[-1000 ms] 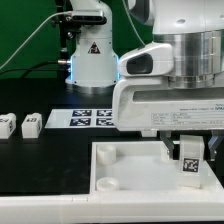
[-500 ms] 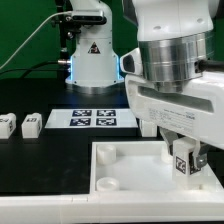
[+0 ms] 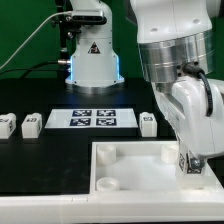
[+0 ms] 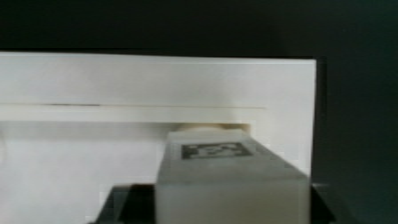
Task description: Assemble one leg
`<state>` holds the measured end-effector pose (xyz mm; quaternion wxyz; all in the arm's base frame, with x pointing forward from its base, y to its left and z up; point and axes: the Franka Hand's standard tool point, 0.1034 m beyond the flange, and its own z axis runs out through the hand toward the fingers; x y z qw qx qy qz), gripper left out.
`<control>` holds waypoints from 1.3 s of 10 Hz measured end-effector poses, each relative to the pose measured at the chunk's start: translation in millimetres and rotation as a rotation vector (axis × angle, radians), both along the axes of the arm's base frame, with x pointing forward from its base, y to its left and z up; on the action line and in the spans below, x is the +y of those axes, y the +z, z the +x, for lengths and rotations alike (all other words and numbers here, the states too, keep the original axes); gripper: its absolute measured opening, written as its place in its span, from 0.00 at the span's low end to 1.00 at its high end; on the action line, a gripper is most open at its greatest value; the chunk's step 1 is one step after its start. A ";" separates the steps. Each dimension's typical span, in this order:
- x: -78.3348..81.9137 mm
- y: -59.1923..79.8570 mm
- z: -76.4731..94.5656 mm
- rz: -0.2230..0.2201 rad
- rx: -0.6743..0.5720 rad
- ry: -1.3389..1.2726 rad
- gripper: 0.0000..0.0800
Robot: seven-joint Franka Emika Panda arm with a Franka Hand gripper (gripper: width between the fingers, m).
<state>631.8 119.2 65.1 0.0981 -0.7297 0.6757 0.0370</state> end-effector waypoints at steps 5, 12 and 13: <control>4.1 -0.1 -0.8 -0.101 -0.121 0.731 0.81; -0.5 3.5 6.7 -0.161 -0.200 1.270 0.67; -0.3 3.5 6.7 -0.158 -0.196 1.237 0.67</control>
Offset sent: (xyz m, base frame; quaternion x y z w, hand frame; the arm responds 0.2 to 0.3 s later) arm -0.0008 0.0124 0.0027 -0.0301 0.0483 -0.4842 0.8731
